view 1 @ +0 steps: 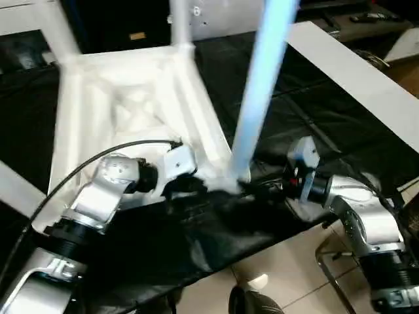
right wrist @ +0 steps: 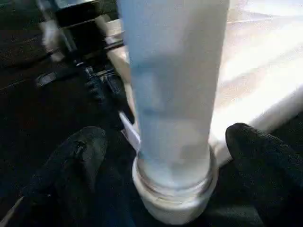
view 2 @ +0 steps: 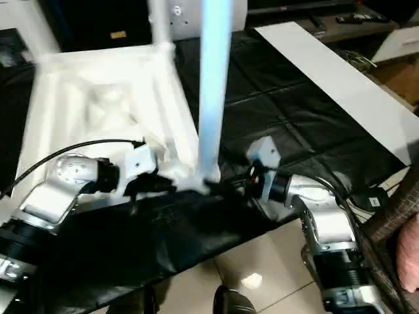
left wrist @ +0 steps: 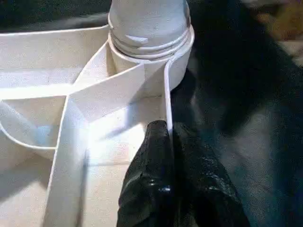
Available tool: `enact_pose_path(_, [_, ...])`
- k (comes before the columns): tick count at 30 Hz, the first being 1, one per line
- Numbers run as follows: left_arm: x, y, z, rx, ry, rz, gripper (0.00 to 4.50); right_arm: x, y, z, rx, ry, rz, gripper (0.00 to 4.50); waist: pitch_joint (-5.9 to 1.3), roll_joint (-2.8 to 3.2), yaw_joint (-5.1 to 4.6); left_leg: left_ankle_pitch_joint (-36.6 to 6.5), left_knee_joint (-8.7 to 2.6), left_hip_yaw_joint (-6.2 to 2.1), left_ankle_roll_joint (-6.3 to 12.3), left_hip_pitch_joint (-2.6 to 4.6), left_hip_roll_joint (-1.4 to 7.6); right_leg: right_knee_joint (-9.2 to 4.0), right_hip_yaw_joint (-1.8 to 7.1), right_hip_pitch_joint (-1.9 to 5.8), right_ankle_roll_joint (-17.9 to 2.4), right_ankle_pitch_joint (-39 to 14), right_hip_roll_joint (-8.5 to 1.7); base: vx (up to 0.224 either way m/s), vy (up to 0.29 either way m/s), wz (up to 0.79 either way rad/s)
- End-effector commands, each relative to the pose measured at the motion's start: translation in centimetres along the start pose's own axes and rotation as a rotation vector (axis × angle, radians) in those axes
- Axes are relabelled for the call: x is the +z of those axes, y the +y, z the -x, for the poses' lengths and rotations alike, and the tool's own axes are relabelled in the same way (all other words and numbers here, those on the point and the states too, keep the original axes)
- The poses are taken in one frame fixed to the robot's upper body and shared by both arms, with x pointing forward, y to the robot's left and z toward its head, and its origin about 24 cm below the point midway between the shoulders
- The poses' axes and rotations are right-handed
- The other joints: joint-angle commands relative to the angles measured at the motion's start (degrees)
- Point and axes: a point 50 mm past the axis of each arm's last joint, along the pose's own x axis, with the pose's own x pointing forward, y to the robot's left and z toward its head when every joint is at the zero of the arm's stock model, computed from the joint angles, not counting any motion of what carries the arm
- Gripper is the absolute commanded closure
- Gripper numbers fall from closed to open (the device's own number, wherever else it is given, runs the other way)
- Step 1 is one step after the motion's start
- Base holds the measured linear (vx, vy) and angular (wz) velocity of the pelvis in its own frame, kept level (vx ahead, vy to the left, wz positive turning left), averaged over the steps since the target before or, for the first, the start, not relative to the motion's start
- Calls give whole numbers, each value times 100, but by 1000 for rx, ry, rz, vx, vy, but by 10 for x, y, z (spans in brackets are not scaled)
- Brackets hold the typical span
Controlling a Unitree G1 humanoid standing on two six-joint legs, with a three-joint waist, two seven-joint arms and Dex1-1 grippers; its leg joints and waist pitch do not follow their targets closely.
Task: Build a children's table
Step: Rotate leg to tighten
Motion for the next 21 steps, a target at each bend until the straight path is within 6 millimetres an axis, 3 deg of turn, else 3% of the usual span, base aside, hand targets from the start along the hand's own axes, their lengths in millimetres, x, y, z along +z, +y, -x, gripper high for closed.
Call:
enact_pose_path(1, [6,-8,-7,-171,9,-64,450,3,0,3,99,14,20,11,-427,6,-13,-1252,-351,-49,488,179,348,-329,290,301,-1331,-1455,-382,0,0,0])
enact_pose_path(5, [5,-8,-4,-243,21,-95,450,4,0,4,199,39,19,37,-420,-6,20,-1398,-359,-53,384,177,347,-346,296,315,-1257,-1810,-410,0,0,0])
enact_pose_path(9, [7,-7,-5,-292,26,-116,450,7,0,1,290,56,9,70,-461,-27,98,-1103,-327,-43,453,159,345,-305,291,328,-1287,-1565,-416,0,0,0])
enact_pose_path(15, [8,-5,-7,-307,32,-131,450,6,0,-3,346,68,0,113,-478,-39,125,-919,-309,-44,531,140,343,-266,279,345,-1364,-1304,-415,0,0,0])
enact_pose_path(21, [7,-3,-6,-311,37,-139,450,4,2,-5,387,78,-16,161,-468,-39,138,-1071,-317,-47,466,151,345,-305,274,339,-1294,-1633,-424,0,0,0])
